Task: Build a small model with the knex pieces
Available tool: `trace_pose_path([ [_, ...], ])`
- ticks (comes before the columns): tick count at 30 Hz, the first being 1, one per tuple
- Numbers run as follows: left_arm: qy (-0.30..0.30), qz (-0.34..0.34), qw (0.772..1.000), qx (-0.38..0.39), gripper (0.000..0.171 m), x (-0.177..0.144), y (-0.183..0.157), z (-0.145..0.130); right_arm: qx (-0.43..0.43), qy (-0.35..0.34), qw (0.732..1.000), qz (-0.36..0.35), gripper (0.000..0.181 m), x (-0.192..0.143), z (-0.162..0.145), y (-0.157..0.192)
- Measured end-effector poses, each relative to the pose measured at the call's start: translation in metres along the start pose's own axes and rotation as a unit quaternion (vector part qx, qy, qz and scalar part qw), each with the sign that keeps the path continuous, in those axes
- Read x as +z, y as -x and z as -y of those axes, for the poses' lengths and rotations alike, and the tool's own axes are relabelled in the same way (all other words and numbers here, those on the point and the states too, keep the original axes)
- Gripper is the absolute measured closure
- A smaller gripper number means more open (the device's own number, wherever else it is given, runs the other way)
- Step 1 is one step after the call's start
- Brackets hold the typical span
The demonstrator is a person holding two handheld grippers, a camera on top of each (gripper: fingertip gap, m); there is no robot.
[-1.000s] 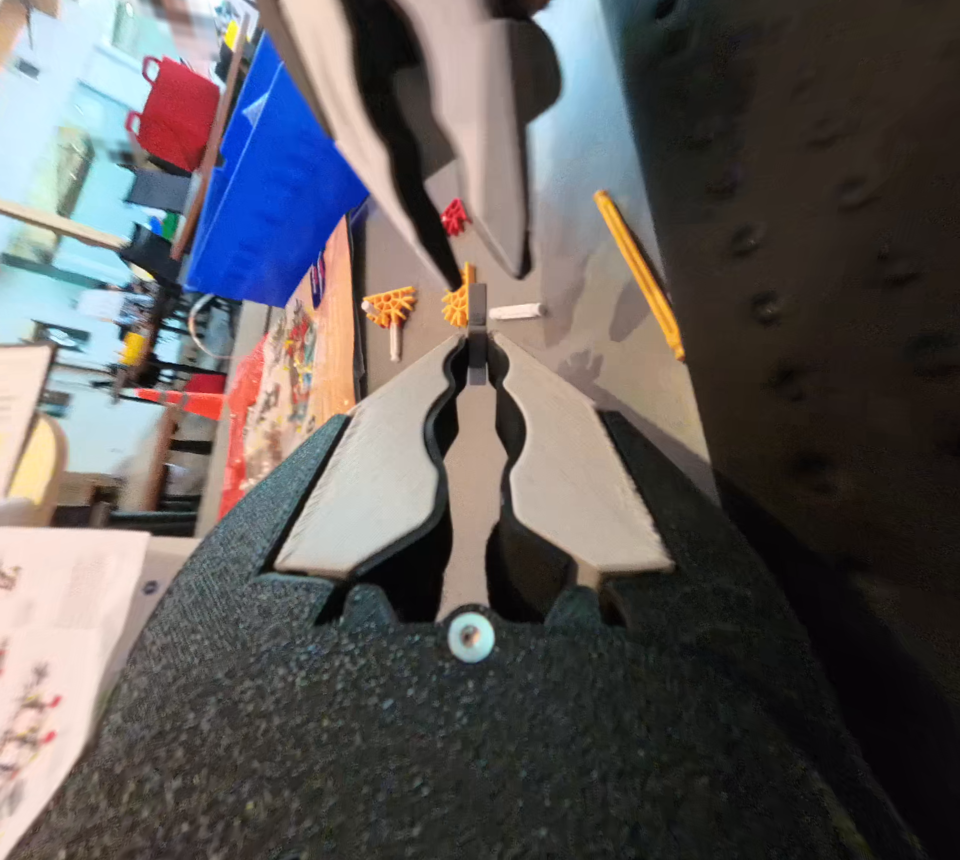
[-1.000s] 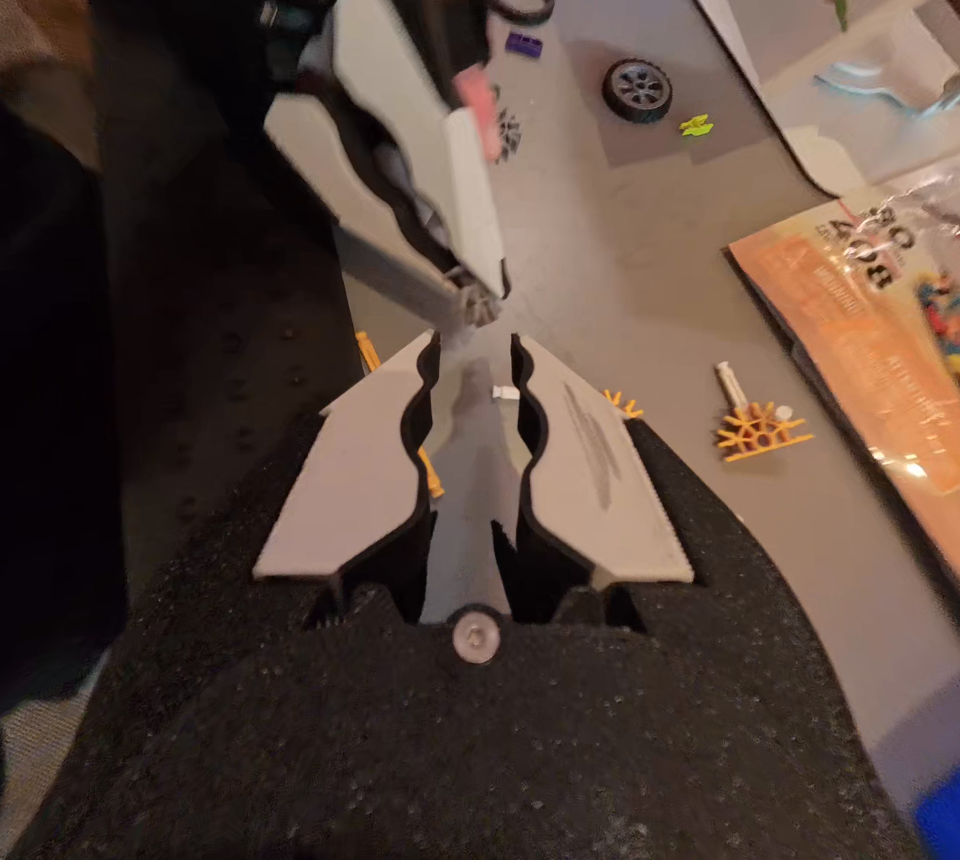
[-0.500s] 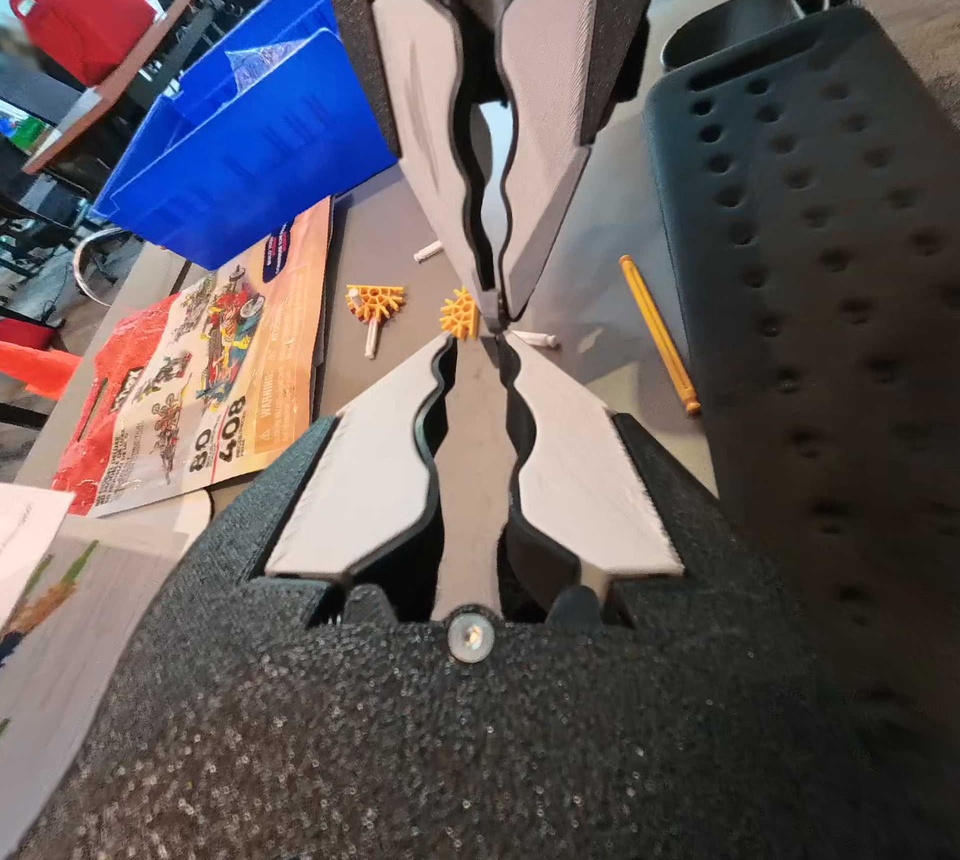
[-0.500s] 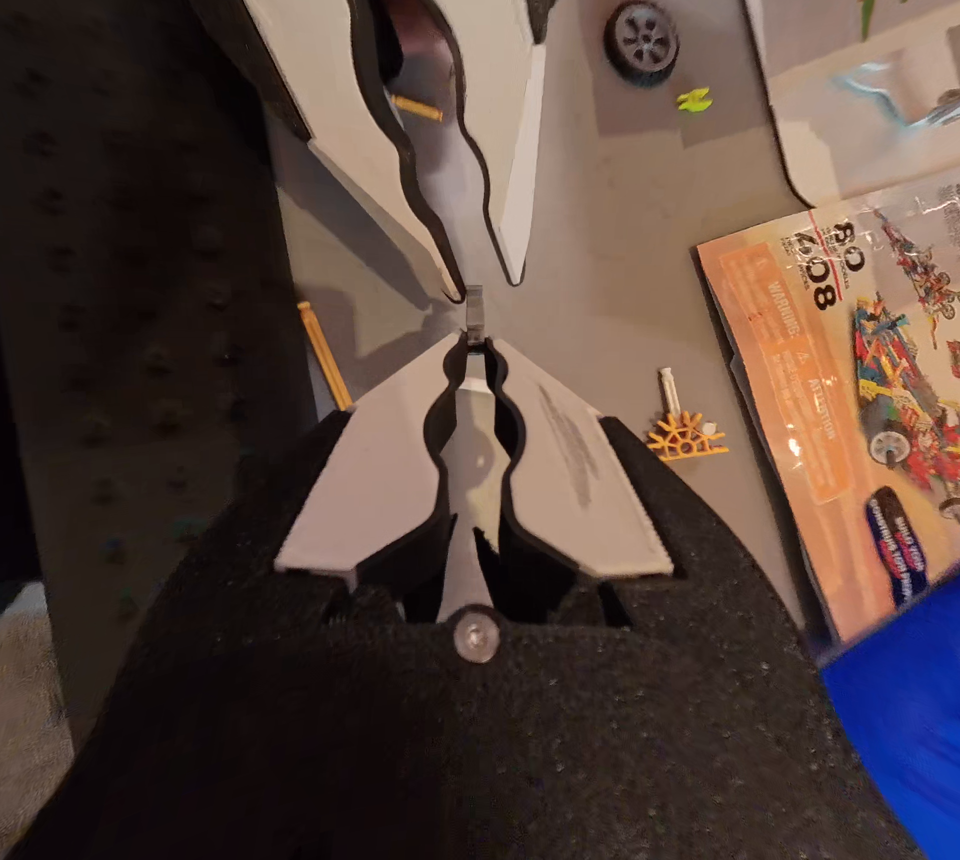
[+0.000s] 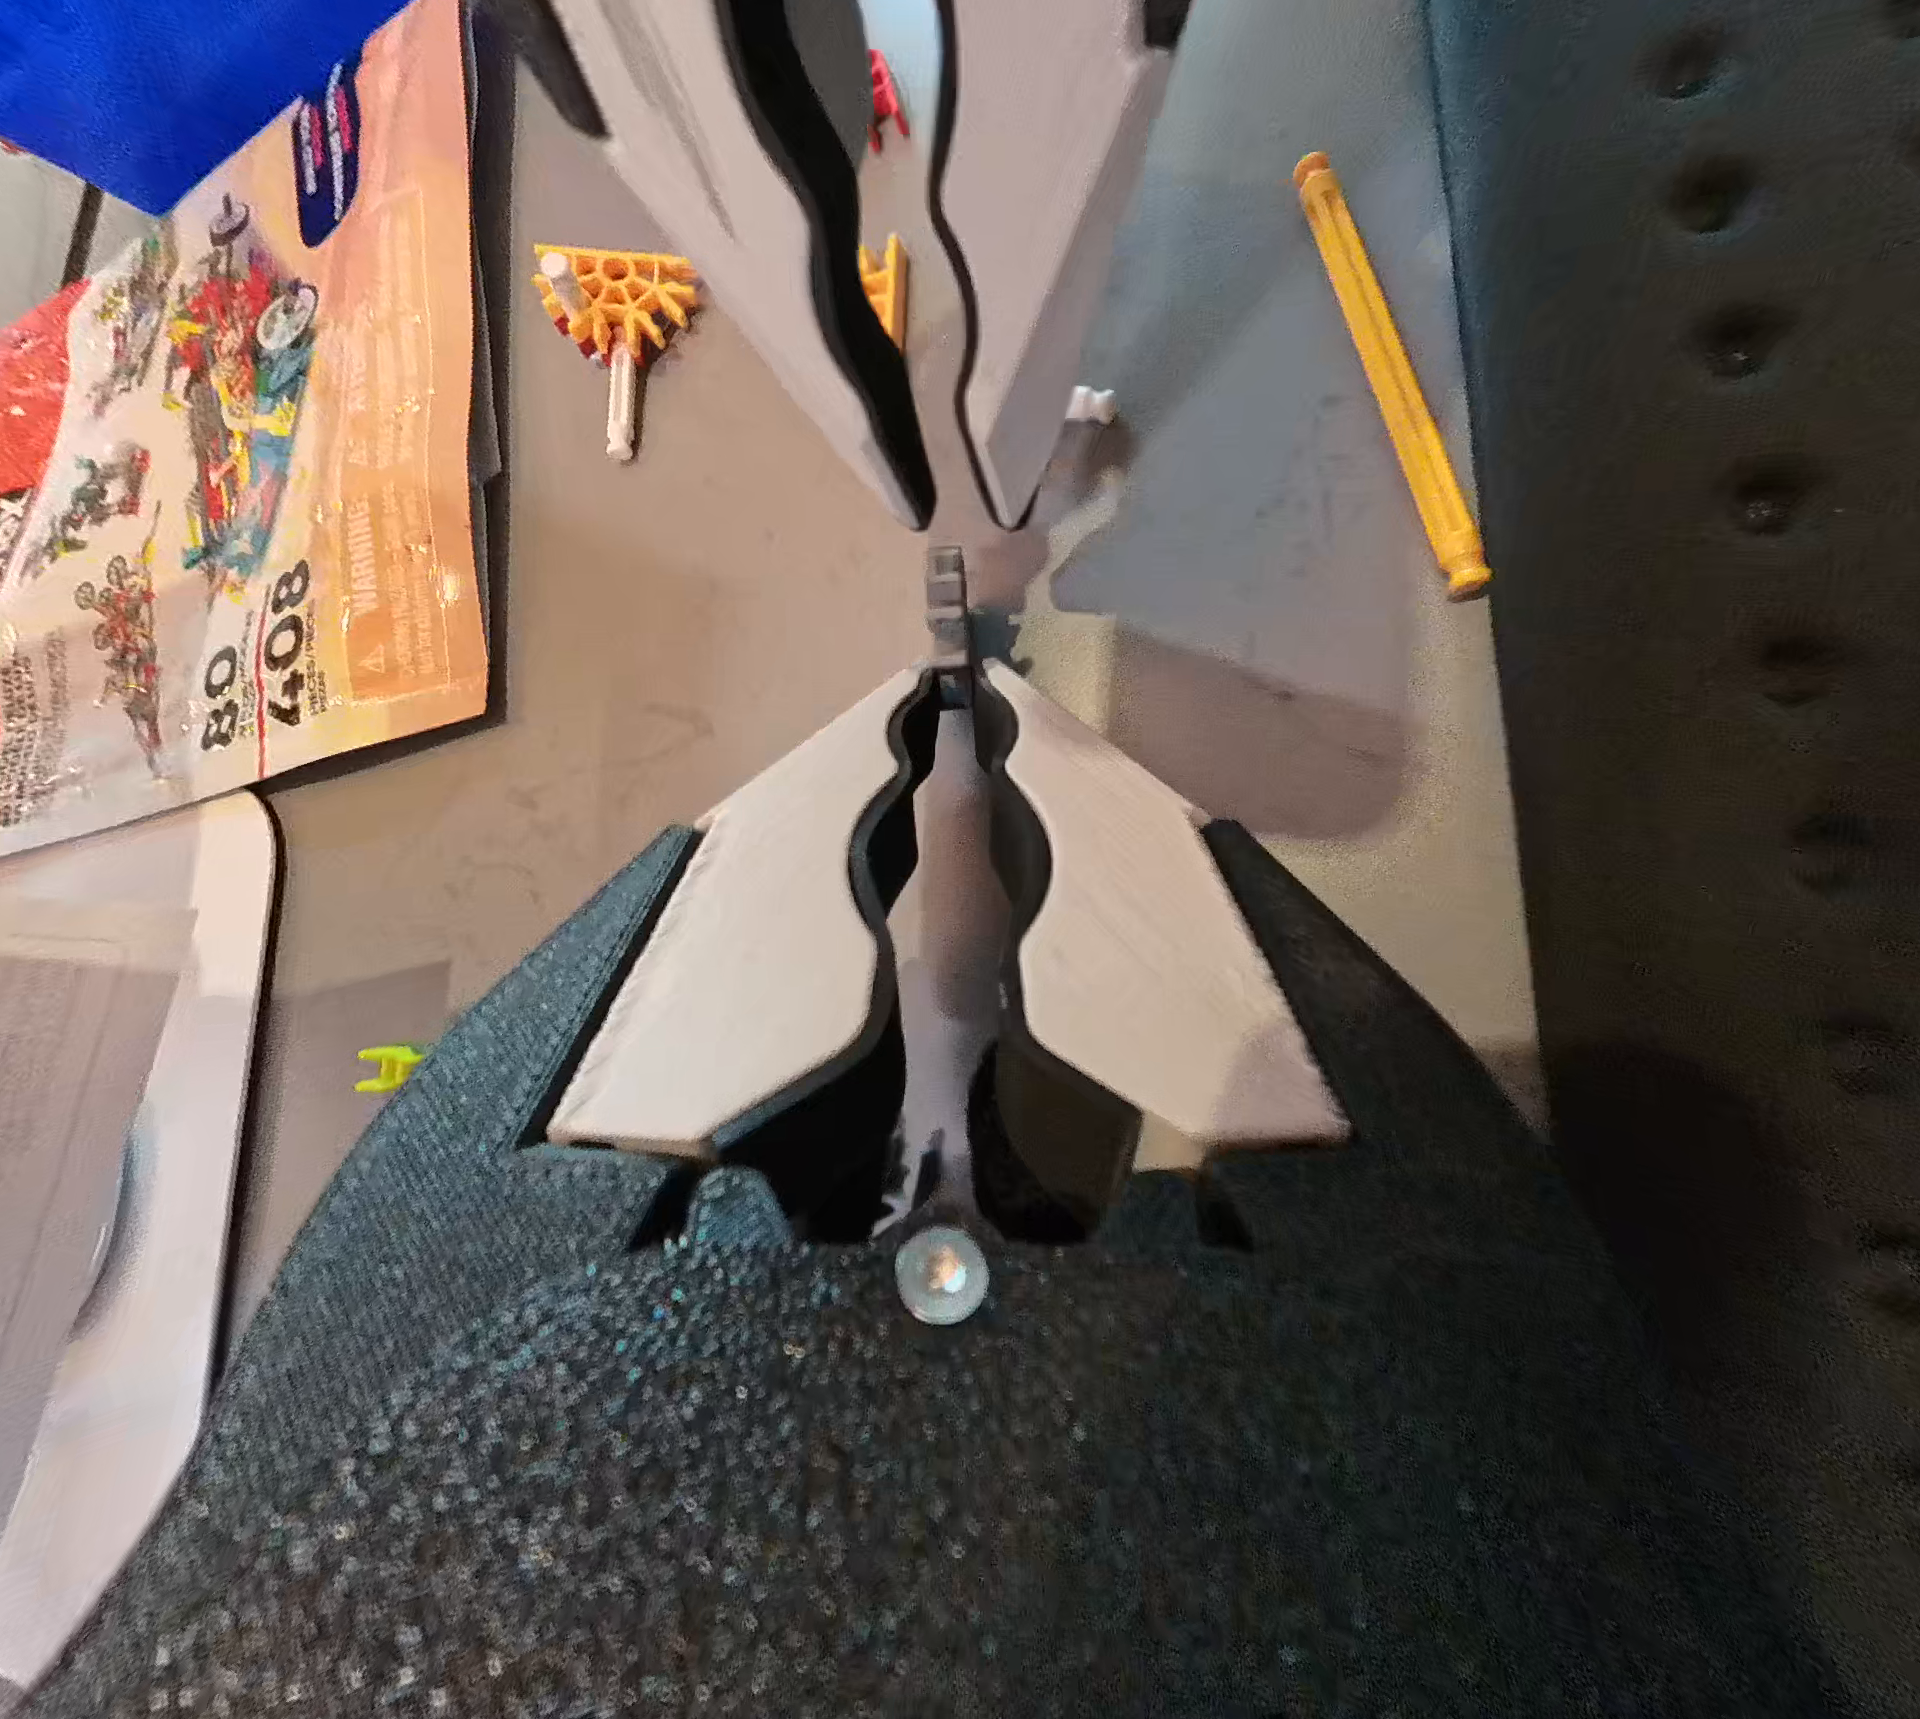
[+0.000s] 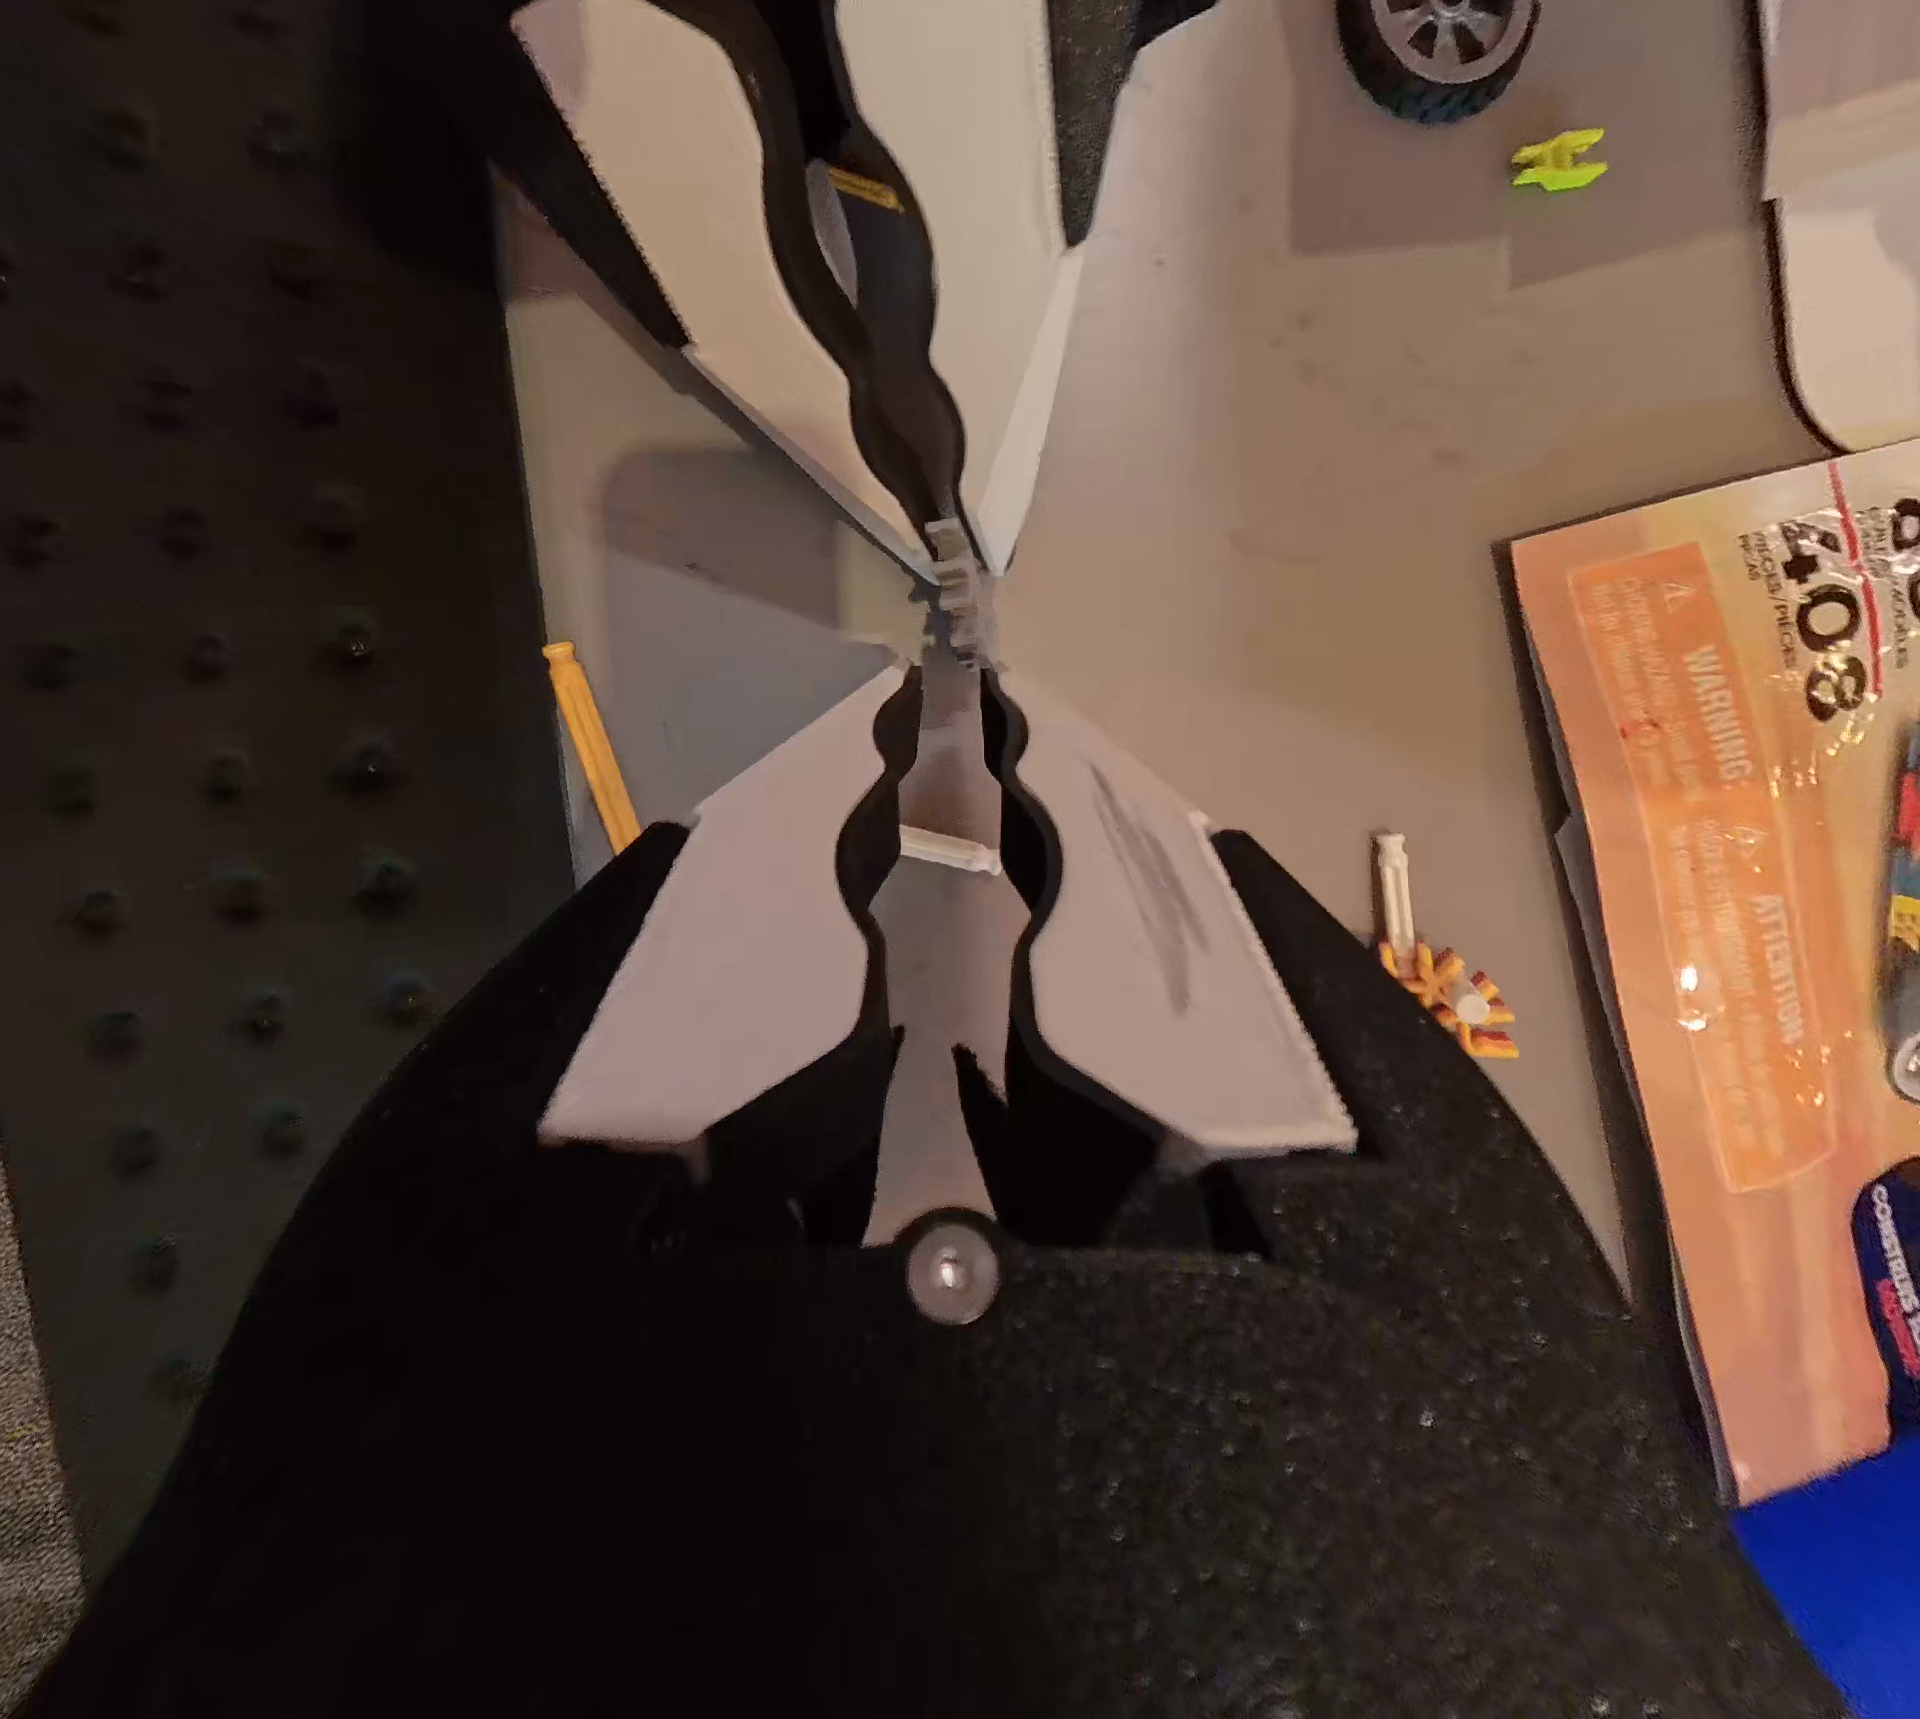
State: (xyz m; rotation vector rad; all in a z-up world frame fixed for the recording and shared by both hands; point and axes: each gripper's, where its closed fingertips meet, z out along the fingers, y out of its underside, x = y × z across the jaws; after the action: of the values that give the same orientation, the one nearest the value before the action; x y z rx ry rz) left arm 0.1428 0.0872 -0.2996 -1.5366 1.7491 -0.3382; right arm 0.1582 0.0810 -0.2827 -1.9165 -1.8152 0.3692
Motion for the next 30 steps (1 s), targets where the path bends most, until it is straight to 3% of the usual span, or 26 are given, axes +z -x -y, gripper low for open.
trace_pose_path([
  [11,0.024,-0.047,0.998,-0.018,0.166,0.000,0.002,-0.006,-0.005,0.001,1.000,0.002,0.177,0.009,0.002,-0.007],
  [14,0.017,-0.058,0.998,-0.035,0.166,0.001,0.001,-0.006,-0.001,0.002,1.000,0.006,0.161,0.010,0.004,-0.008],
  [20,0.017,-0.058,0.997,-0.038,0.164,0.000,0.005,-0.007,-0.006,-0.001,1.000,0.018,0.176,0.016,0.005,-0.008],
  [23,0.004,-0.035,0.999,-0.024,0.154,-0.005,0.011,-0.002,-0.005,0.015,1.000,0.026,0.177,0.014,0.002,-0.008],
  [30,0.004,-0.054,0.998,-0.009,0.163,-0.002,0.001,0.007,-0.014,0.070,0.995,0.069,0.176,0.014,-0.001,-0.004],
])
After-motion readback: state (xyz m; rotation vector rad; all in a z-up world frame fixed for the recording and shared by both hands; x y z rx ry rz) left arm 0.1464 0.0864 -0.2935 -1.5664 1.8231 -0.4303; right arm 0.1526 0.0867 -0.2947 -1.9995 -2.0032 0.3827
